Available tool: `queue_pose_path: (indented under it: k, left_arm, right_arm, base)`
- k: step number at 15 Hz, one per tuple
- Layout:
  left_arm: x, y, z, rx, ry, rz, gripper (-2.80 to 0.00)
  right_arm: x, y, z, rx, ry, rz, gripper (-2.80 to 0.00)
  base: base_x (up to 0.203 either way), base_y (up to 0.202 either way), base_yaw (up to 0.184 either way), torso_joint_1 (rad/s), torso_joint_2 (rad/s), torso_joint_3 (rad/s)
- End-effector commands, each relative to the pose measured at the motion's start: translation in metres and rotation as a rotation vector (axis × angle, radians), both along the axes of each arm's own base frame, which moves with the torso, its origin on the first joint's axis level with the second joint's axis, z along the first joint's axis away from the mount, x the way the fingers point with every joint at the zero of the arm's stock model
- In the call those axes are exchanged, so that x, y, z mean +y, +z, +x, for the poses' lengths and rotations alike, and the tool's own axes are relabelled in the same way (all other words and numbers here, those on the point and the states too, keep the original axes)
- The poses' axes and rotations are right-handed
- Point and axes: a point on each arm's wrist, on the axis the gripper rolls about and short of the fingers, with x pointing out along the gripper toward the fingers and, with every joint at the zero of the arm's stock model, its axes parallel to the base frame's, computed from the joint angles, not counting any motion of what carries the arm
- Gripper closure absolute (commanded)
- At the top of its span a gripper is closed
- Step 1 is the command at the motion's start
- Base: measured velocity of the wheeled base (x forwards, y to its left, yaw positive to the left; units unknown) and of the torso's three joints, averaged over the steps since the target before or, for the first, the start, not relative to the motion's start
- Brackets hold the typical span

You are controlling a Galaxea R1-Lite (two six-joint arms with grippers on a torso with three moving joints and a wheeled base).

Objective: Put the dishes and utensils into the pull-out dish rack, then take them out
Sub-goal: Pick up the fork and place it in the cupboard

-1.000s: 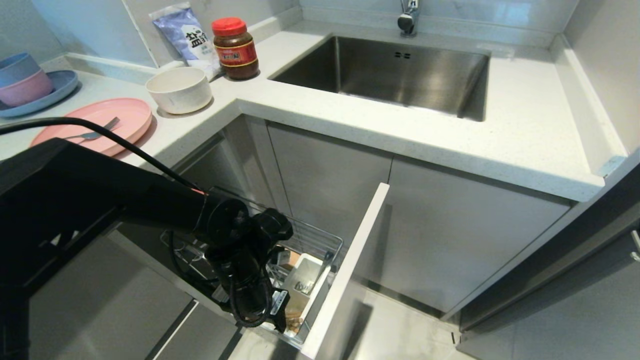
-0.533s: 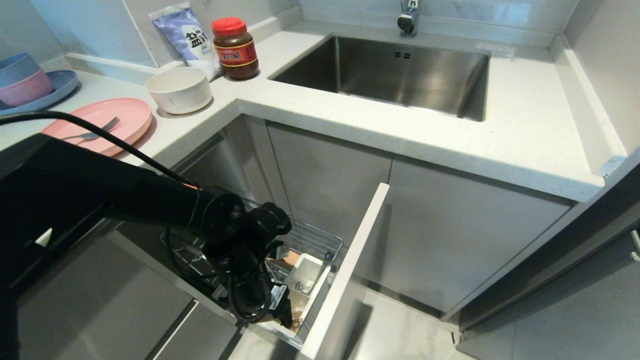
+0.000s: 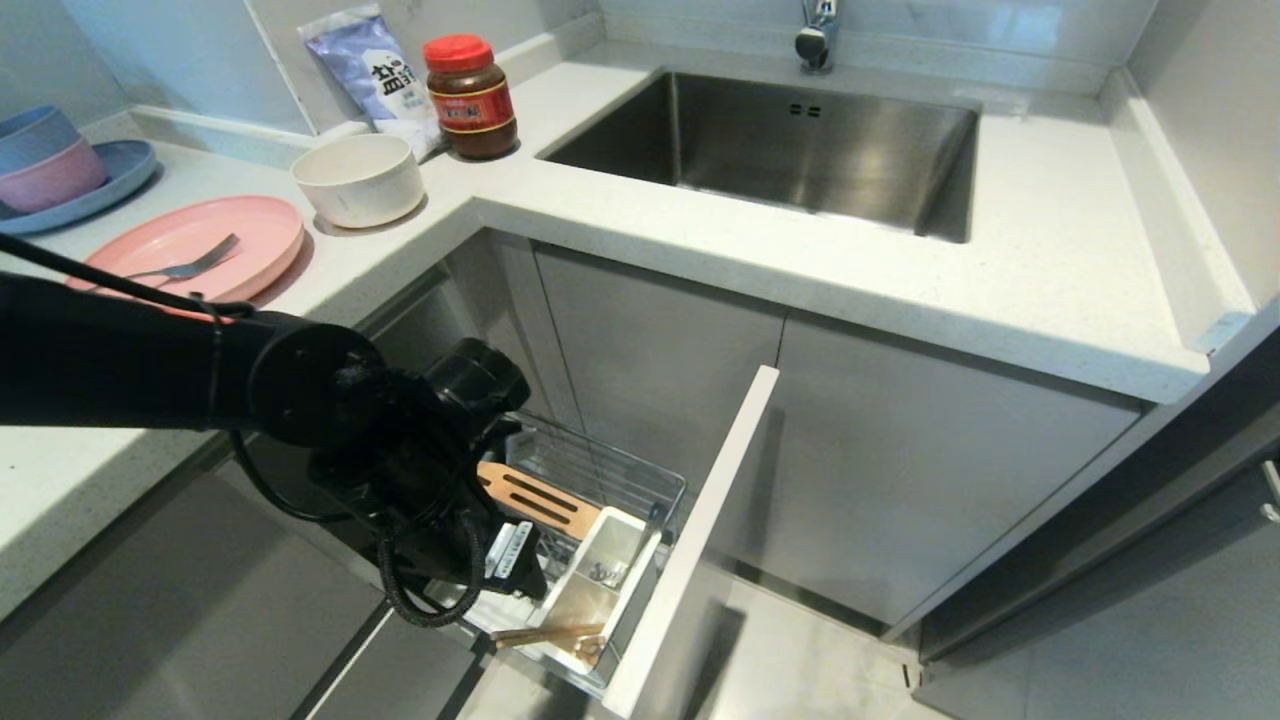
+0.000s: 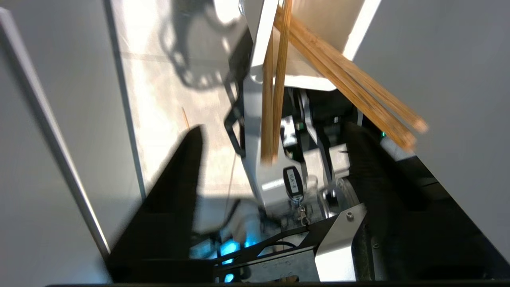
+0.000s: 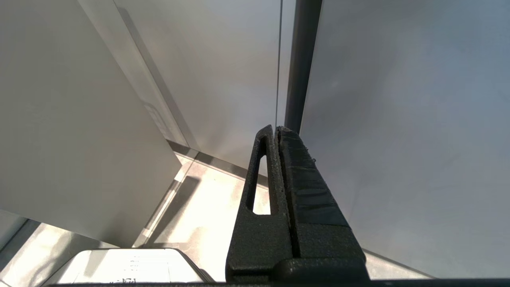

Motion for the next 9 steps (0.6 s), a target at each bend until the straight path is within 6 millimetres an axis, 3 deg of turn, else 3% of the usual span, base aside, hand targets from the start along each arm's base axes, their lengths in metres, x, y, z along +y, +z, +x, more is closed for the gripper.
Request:
queue_pose_path:
  k: [1,9]
  left_arm:
    - [0.011,0.037,-0.027,-0.126,0.0,-0.036,0.0]
    - [0.055,0.114,-0.097,-0.489,0.093,-0.077,0.0]
  right_arm:
    - [0.0,0.0,0.0,-0.002,0.001,0.0,0.0]
    - [0.0,0.0,0.0,-0.002,0.0,0.0,0.0]
  base:
    - [0.0,0.0,0.0,0.0,0.0,0.0]
    - [0.0,0.0,0.0,0.0,0.0,0.0]
